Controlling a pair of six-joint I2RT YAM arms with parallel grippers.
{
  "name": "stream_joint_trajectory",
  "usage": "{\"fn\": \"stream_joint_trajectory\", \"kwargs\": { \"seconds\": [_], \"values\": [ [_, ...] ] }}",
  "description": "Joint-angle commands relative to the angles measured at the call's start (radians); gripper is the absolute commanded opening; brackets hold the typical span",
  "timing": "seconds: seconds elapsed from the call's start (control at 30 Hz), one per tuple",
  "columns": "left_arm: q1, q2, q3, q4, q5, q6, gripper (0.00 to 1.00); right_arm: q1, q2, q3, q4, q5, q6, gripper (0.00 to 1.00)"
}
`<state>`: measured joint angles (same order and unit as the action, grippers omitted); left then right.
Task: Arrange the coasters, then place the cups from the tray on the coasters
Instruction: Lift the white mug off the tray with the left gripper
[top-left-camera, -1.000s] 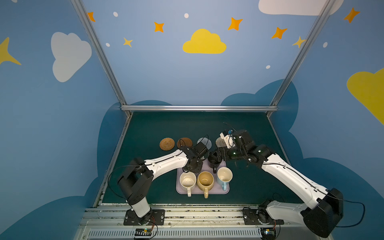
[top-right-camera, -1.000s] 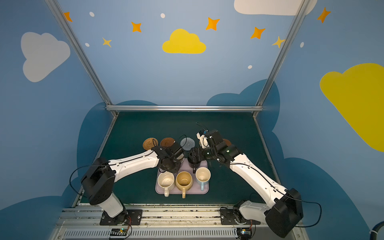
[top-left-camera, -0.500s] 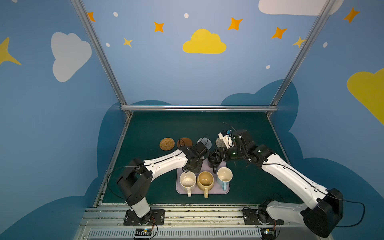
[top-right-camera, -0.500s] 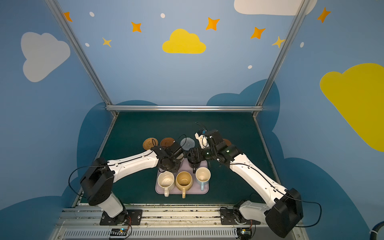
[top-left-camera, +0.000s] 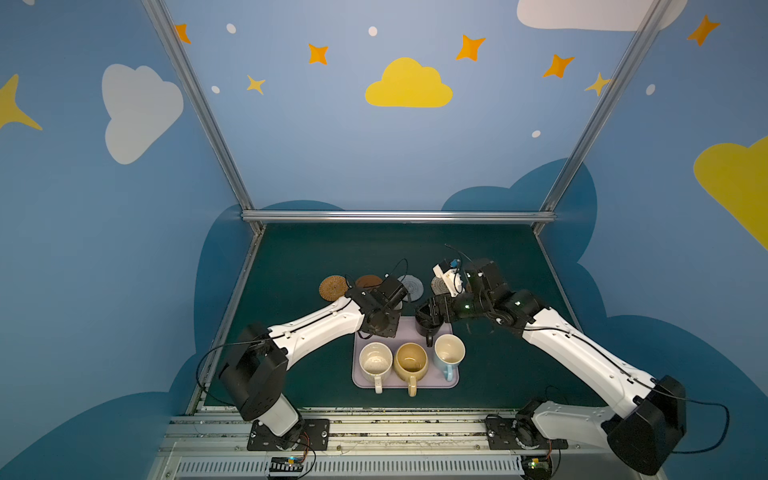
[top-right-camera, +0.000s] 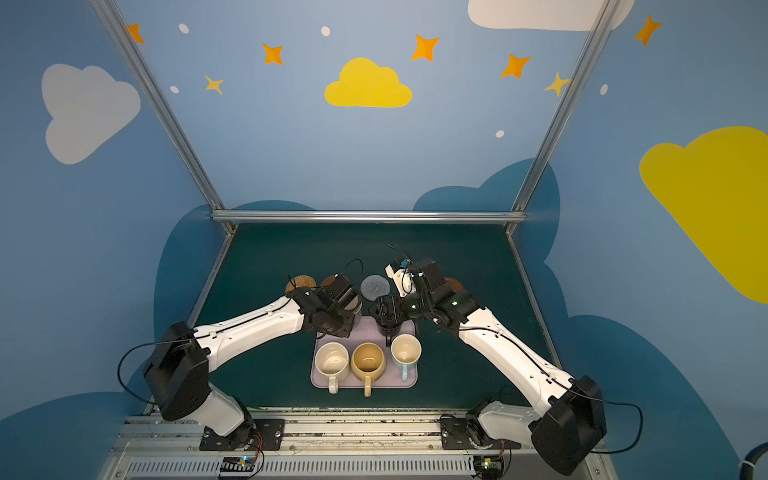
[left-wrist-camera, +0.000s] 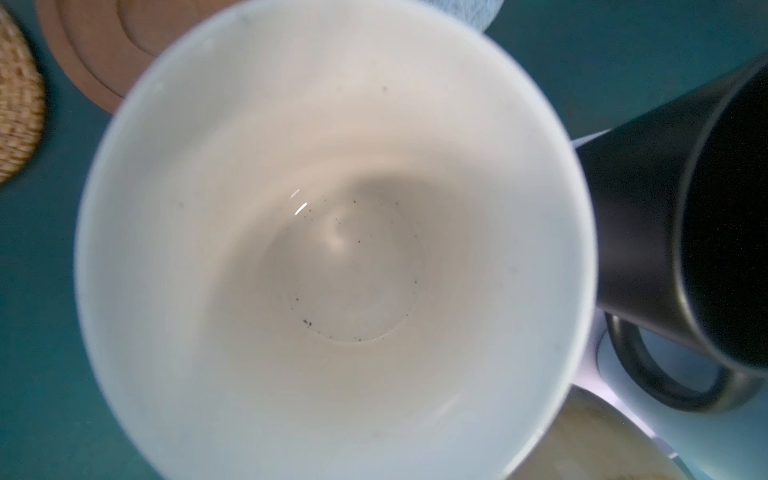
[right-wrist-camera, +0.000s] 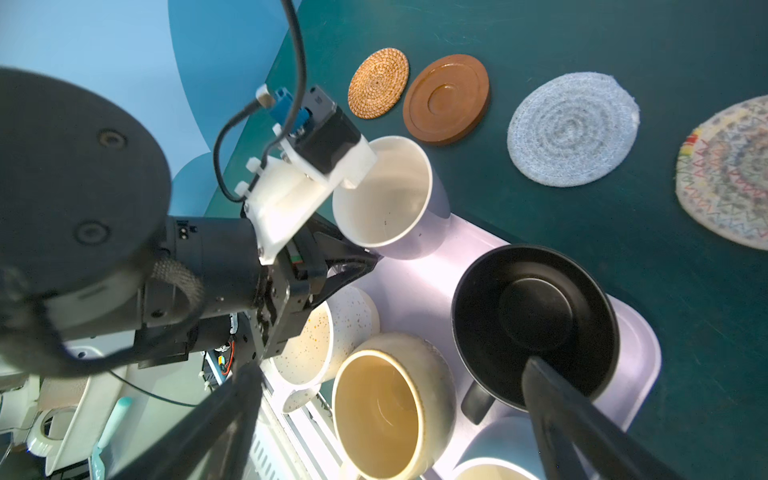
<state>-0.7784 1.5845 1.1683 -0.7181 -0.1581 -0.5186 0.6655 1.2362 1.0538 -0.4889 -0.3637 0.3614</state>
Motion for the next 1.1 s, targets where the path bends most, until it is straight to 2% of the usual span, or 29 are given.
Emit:
{"fn": "stream_joint_trajectory", "kwargs": {
  "seconds": [0.0, 0.27, 0.47, 1.07],
  "values": [
    [0.015, -0.058, 0.027, 0.005, -0.033, 0.017, 0.03, 0.014, 0.018, 0.023, 0.030, -0.033, -0.016, 0.98],
    [0.070, -0.099, 0.057, -0.023, -0.050, 0.039, 0.03, 0.049, 0.075, 0.102, 0.030, -0.019, -0.024, 0.98],
    [0.122, -0.128, 0.071, -0.028, -0.055, 0.066, 0.03, 0.075, 0.110, 0.161, 0.031, 0.033, -0.027, 0.98],
    [0.345, -0.164, 0.090, 0.036, -0.011, 0.184, 0.03, 0.168, 0.333, 0.398, 0.049, 0.064, 0.001, 0.98]
  ]
}}
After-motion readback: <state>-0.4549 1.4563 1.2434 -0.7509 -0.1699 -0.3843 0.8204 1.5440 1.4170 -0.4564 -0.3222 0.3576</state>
